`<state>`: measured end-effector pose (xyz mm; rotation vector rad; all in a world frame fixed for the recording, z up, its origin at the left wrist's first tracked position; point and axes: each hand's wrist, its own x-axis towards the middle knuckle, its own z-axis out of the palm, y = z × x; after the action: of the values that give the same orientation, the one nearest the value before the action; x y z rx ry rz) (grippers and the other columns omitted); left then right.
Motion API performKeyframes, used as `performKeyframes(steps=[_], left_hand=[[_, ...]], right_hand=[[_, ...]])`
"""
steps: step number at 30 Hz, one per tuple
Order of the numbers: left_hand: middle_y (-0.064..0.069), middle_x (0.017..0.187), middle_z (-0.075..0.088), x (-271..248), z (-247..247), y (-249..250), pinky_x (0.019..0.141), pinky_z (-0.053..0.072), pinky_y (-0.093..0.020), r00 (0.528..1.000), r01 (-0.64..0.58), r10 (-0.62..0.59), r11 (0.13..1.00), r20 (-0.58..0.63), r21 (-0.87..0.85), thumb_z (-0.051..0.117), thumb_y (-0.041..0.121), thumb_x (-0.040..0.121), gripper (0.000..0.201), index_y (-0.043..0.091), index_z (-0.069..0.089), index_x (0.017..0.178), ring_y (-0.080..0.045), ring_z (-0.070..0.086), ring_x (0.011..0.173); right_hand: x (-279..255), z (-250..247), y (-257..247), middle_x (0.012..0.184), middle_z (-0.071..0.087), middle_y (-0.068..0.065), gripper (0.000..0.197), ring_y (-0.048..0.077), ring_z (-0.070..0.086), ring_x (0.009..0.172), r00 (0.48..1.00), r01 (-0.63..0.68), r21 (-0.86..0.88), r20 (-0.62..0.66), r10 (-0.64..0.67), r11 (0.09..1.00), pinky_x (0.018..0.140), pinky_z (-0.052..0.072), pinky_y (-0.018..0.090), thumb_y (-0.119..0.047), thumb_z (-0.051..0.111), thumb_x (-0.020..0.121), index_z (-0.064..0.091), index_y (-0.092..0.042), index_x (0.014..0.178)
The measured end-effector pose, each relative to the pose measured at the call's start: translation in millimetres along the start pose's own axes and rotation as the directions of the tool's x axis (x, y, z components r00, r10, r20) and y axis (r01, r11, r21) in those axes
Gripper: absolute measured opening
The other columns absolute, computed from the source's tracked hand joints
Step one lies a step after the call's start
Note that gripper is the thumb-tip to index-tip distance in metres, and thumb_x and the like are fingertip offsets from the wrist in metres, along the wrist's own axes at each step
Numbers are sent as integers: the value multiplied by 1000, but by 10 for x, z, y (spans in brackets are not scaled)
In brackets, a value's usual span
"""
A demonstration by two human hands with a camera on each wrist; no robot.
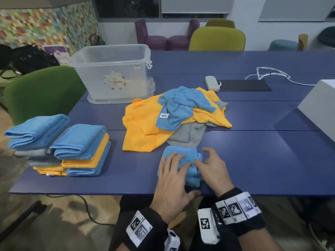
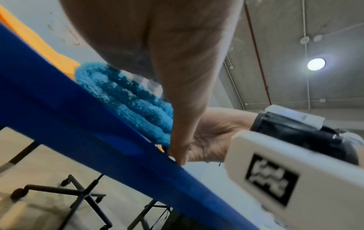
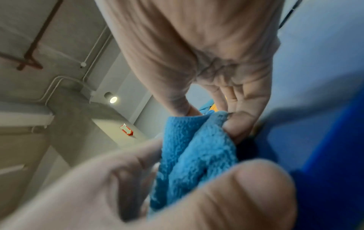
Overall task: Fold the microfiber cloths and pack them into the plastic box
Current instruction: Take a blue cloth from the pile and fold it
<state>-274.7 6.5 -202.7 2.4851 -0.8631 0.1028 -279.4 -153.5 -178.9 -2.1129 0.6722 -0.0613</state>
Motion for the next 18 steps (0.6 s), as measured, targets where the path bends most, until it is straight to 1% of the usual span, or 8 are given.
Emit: performKeyframes(steps=[2,3,6,9,10,12,15,18], left_hand=[[6,166,21,-11,4,-104,129,3,-43,998,-44,43,999,34,10,70,56,83,81,29,39,152,-15,8,157],[5,166,26,-10,-21,-156,129,6,-44,998,-62,63,998,28,-5,70,46,85,78,27,38,153,-14,12,156],[1,144,57,-4,-160,-284,115,36,-43,994,-71,60,989,-91,-129,62,17,82,62,20,50,143,-14,45,136],[7,128,67,-9,-459,-369,97,49,-40,985,2,-61,940,-162,-340,56,17,94,44,27,54,136,-13,60,117],[9,125,68,-17,-601,-388,95,51,-40,986,42,-108,895,-126,-444,58,18,98,40,29,55,136,-13,63,114],[7,116,70,-46,-907,-436,91,54,-39,981,115,-186,765,-46,-633,59,18,101,32,27,57,132,-14,66,109],[3,114,71,-100,-1310,-561,87,54,-32,950,156,-309,591,-44,-791,62,20,101,24,21,60,125,-13,67,107],[1,119,70,-153,-1589,-775,88,59,-38,910,175,-406,562,-85,-808,66,24,100,26,20,60,125,-19,68,112]], right_hand=[[5,-5,-19,84,71,13,47,22,71,79,999,-34,274,49,21,961,67,62,42,-19,67,88,53,-22,132],[-5,-16,-62,86,72,16,42,21,72,74,996,-58,410,85,25,910,60,61,36,-12,68,90,56,-20,129],[-57,-32,-234,78,71,7,27,14,66,58,990,-26,538,128,-51,843,52,53,28,-19,70,94,65,-15,120],[-89,-21,-425,100,62,-9,60,0,61,84,945,321,171,2,-326,932,77,50,23,-74,61,80,66,-31,121],[-94,-14,-505,116,56,-10,67,-3,56,104,889,458,50,-14,-458,888,90,46,22,-79,56,76,61,-36,127],[-95,19,-701,142,45,-11,77,-1,41,133,773,623,63,106,-626,780,111,33,23,-75,59,76,53,-34,140],[-82,175,-1002,135,61,-10,65,1,56,125,714,485,367,356,-602,793,108,47,30,-55,74,84,55,-26,139],[-87,427,-1288,115,72,-1,35,14,68,107,721,346,533,375,-582,772,92,57,39,-28,71,91,64,-17,123]])
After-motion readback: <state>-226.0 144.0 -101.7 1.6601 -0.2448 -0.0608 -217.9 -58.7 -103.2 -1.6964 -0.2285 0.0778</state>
